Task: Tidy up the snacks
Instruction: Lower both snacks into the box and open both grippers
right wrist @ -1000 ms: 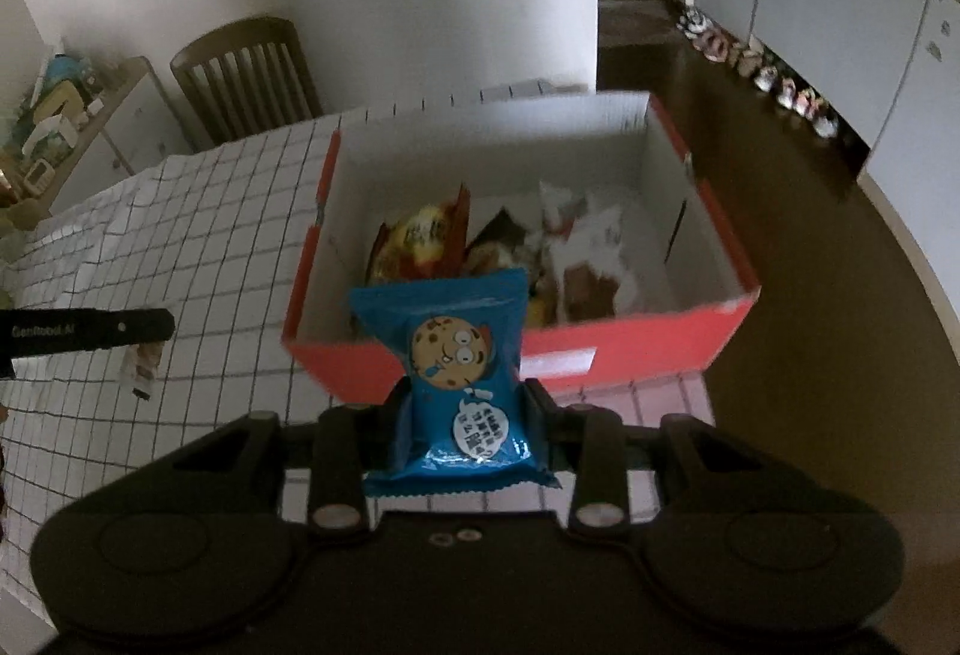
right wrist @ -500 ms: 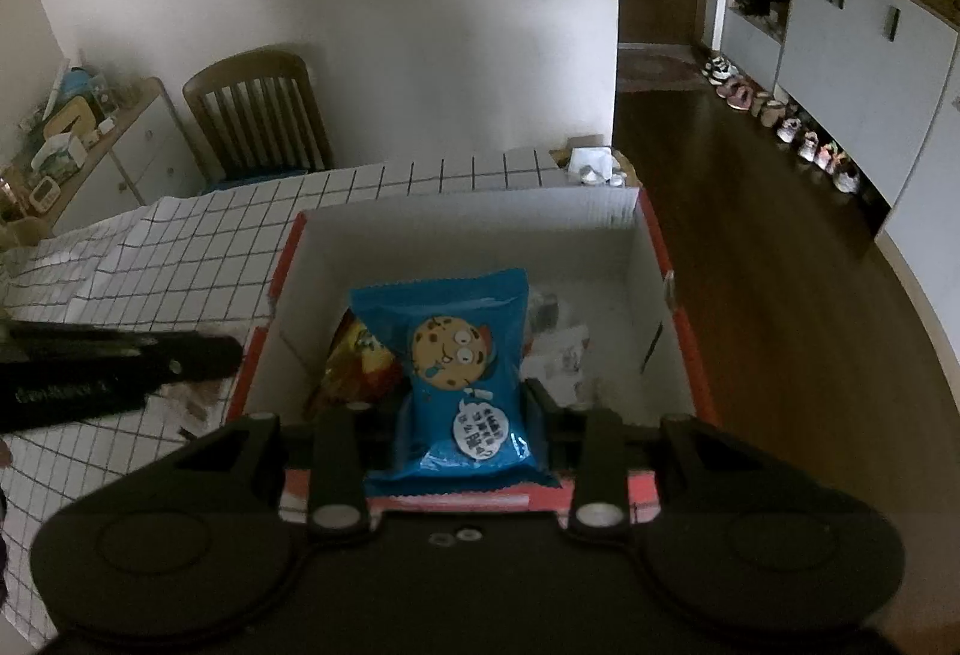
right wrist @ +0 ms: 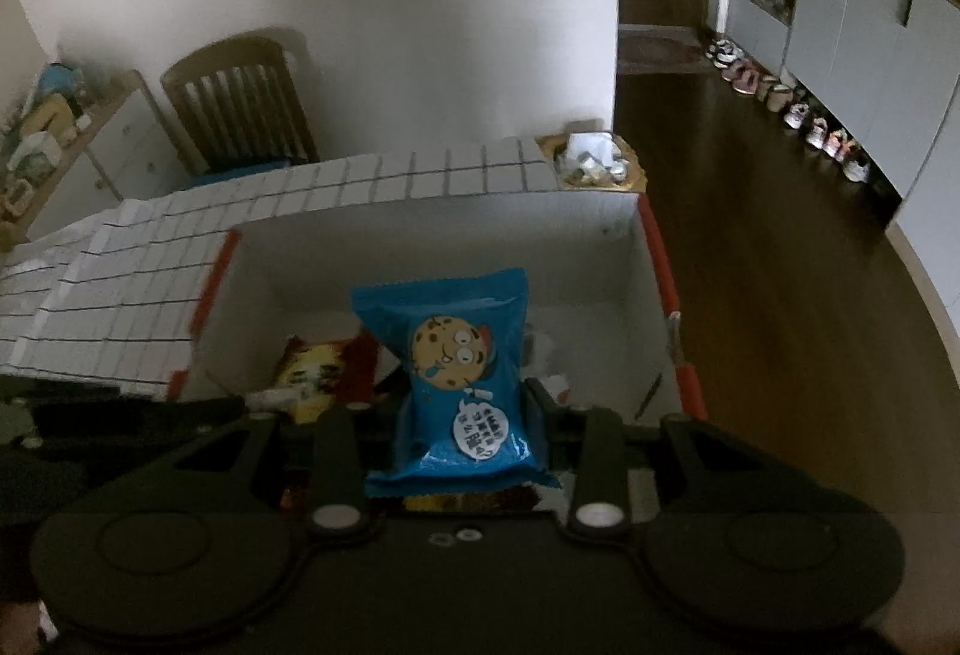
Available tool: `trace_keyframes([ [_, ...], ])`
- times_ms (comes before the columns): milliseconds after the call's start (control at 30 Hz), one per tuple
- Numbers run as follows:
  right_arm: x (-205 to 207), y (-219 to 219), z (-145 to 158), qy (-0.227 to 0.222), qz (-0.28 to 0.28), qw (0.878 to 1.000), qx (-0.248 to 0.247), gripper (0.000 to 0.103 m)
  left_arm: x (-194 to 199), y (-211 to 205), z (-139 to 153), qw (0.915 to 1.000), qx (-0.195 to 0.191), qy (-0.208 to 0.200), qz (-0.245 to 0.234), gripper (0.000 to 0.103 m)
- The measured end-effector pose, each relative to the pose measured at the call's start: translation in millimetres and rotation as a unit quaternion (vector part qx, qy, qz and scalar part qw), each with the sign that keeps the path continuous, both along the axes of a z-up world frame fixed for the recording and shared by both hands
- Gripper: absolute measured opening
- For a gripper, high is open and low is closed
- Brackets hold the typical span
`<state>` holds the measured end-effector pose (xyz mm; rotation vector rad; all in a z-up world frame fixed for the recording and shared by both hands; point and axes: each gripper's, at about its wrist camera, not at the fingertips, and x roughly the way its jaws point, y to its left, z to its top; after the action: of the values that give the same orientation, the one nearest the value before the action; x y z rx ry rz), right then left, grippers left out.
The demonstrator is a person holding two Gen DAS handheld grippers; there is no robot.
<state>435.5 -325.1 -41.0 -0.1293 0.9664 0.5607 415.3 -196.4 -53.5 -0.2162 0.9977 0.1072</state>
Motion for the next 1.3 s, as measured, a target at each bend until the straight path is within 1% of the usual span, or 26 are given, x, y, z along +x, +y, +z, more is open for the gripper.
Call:
trace_keyframes([
  [100, 10, -1, -9, 0.014, -0.008, 1.000, 0.001, 0.036, 6, -5, -10, 0.9999, 0.010, 0.011, -0.003, 0.014],
  [367, 22, 5, -24, 0.039, 0.001, 0.999, -0.014, 0.036, 18, -5, -38, 0.9987, 0.002, 0.050, 0.002, 0.014],
  [467, 23, 8, -27, 0.046, 0.004, 0.999, -0.021, 0.036, 20, -4, -44, 0.9983, 0.000, 0.059, 0.003, 0.014],
  [567, 25, 6, -30, 0.050, 0.005, 0.999, -0.021, 0.036, 19, -3, -48, 0.9983, -0.003, 0.058, 0.005, 0.014],
  [700, 26, 5, -31, 0.055, 0.004, 0.998, -0.019, 0.036, 19, 0, -51, 0.9980, -0.018, 0.059, 0.009, 0.014],
  [967, 23, 5, -30, 0.062, 0.016, 0.998, -0.022, 0.038, 14, 0, -53, 0.9980, -0.021, 0.057, 0.016, 0.016],
  [1067, 21, 3, -28, 0.062, 0.021, 0.998, -0.018, 0.042, 11, 0, -52, 0.9983, -0.021, 0.052, 0.016, 0.017],
  [1100, 21, 1, -28, 0.063, 0.023, 0.998, -0.016, 0.045, 9, 0, -52, 0.9984, -0.021, 0.050, 0.015, 0.018],
  [1167, 20, -2, -26, 0.063, 0.023, 0.998, -0.006, 0.059, 6, 1, -49, 0.9984, -0.023, 0.048, 0.018, 0.024],
  [1200, 20, -3, -24, 0.063, 0.024, 0.998, -0.002, 0.074, 4, 1, -48, 0.9985, -0.025, 0.045, 0.018, 0.025],
  [1233, 19, -5, -23, 0.062, 0.024, 0.998, 0.002, 0.085, 3, 2, -47, 0.9985, -0.027, 0.043, 0.018, 0.026],
  [1300, 17, -8, -19, 0.059, 0.025, 0.998, 0.008, 0.085, -1, 2, -44, 0.9987, -0.026, 0.039, 0.019, 0.028],
])
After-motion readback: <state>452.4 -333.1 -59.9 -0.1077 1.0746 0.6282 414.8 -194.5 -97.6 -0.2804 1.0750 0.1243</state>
